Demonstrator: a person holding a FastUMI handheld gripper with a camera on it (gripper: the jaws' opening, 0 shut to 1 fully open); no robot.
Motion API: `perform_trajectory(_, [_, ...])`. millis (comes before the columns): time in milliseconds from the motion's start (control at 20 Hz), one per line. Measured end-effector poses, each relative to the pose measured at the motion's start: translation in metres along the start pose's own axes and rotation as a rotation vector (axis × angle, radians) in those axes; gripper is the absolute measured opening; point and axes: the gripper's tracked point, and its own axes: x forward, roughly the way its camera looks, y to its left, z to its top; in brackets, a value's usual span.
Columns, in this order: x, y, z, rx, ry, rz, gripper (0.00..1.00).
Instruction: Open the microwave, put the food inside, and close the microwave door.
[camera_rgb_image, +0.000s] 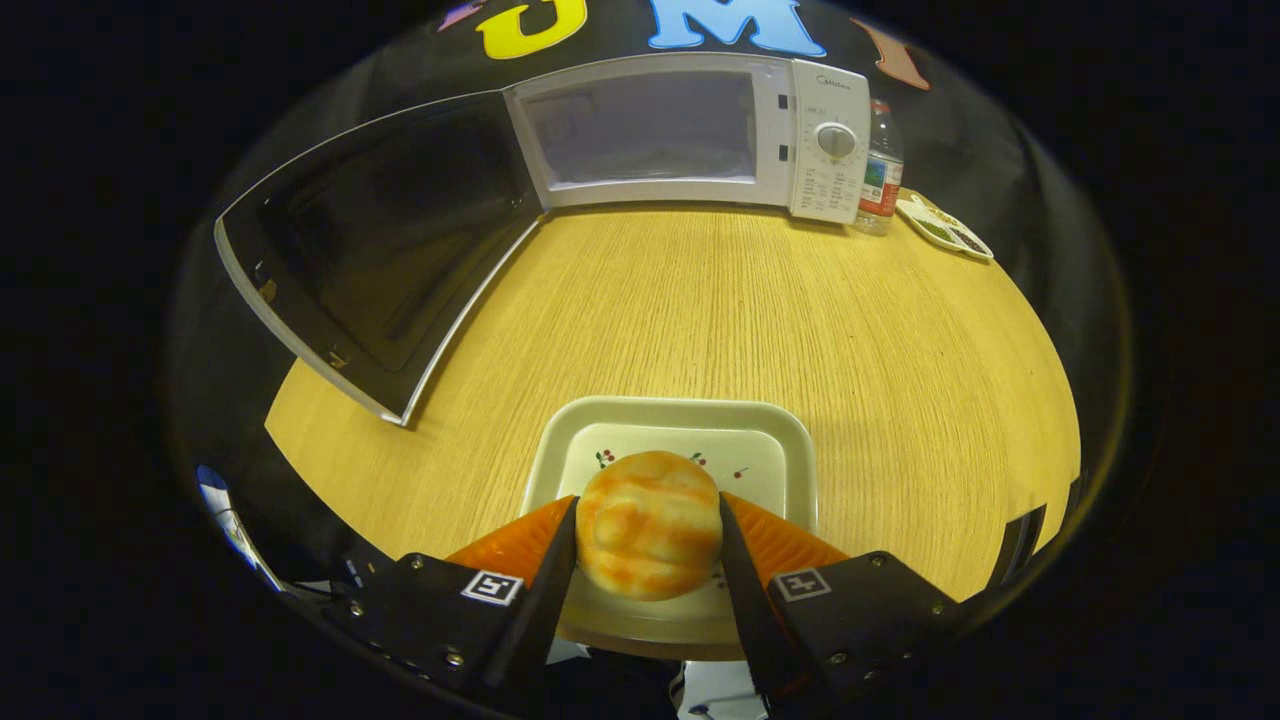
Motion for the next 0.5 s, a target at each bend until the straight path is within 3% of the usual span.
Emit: perform_trajectory(500, [-0.012, 0.024, 0.106, 0.128, -0.231, 0.111, 0.76])
